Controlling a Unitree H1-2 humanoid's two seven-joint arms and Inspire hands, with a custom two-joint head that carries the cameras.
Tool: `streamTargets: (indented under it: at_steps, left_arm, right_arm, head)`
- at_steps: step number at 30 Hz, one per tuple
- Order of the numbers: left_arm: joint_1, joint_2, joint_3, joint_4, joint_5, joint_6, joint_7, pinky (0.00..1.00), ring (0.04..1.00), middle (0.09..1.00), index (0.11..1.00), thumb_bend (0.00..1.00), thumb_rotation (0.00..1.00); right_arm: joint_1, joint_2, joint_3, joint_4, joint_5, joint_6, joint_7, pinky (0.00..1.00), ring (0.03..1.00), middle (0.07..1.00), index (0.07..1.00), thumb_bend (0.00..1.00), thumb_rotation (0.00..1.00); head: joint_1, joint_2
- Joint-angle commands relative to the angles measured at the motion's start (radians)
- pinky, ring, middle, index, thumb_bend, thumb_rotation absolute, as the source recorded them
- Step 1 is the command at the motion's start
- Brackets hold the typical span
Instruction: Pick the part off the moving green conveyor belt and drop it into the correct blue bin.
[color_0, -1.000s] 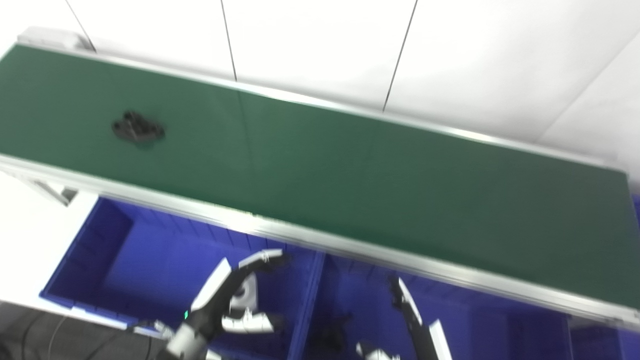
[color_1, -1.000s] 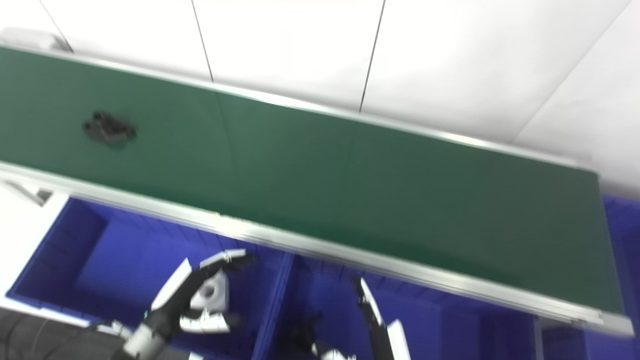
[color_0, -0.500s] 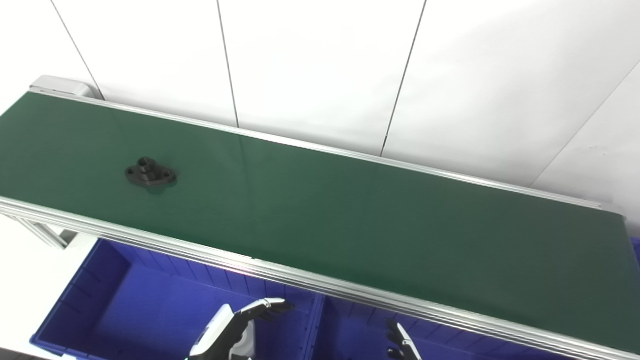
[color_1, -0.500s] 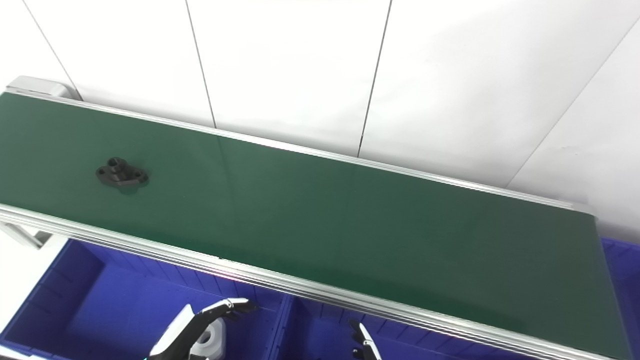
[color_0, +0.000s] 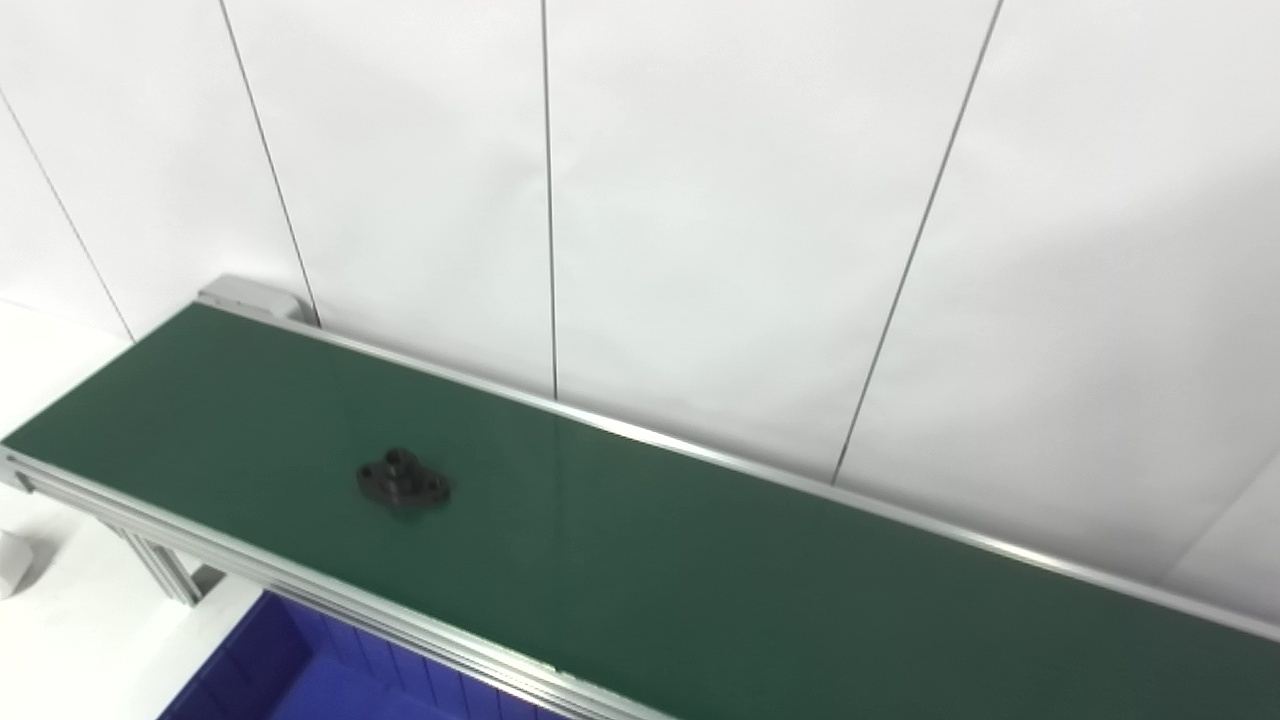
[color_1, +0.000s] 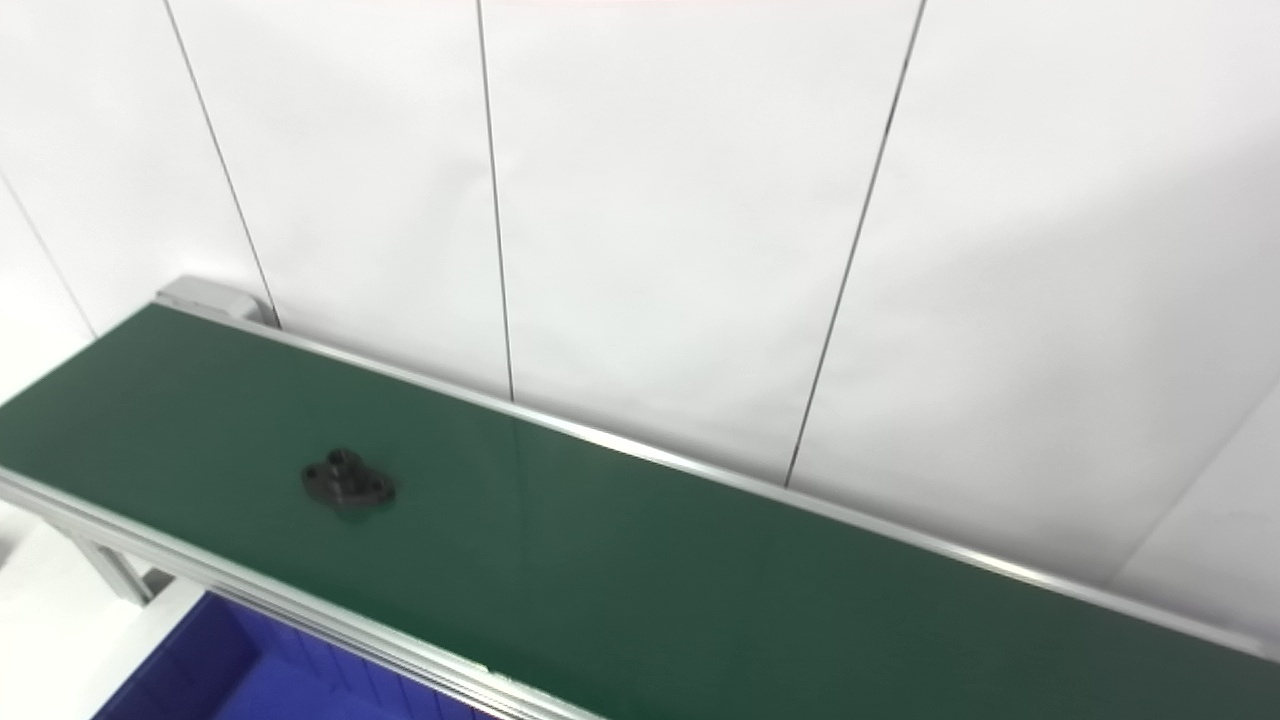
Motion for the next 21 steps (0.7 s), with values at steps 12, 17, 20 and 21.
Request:
streamTargets:
  at_steps: [12, 17, 20, 21]
  left_arm:
    - [-0.01, 0.032, -0.029, -0.027, 0.014, -0.031, 0.064, 0.64, 0.73, 0.778, 0.736, 0.83, 0.68]
    - [-0.01, 0.039, -0.031, -0.031, 0.021, -0.031, 0.066, 0.64, 0.735, 0.782, 0.74, 0.83, 0.7]
    - [-0.011, 0.04, -0.032, -0.035, 0.02, -0.031, 0.069, 0.64, 0.732, 0.78, 0.738, 0.83, 0.69]
    - [-0.011, 0.04, -0.032, -0.036, 0.019, -0.031, 0.069, 0.64, 0.732, 0.78, 0.738, 0.83, 0.69]
  right_arm:
    - [0.015, 0.01, 0.005, -0.03, -0.008, -0.058, -0.013, 0.86, 0.944, 0.963, 0.968, 0.72, 0.54]
    - [0.017, 0.012, 0.004, -0.031, -0.013, -0.058, -0.016, 0.86, 0.942, 0.965, 0.969, 0.71, 0.54]
    - [0.019, 0.012, 0.003, -0.033, -0.01, -0.058, -0.016, 0.88, 0.944, 0.963, 0.966, 0.72, 0.54]
    - [0.019, 0.012, 0.002, -0.035, -0.013, -0.058, -0.015, 0.88, 0.944, 0.963, 0.966, 0.72, 0.55]
  head:
    - [-0.029, 0.019]
    - [-0.029, 0.02]
    - [-0.029, 0.025]
    - [-0.027, 0.029]
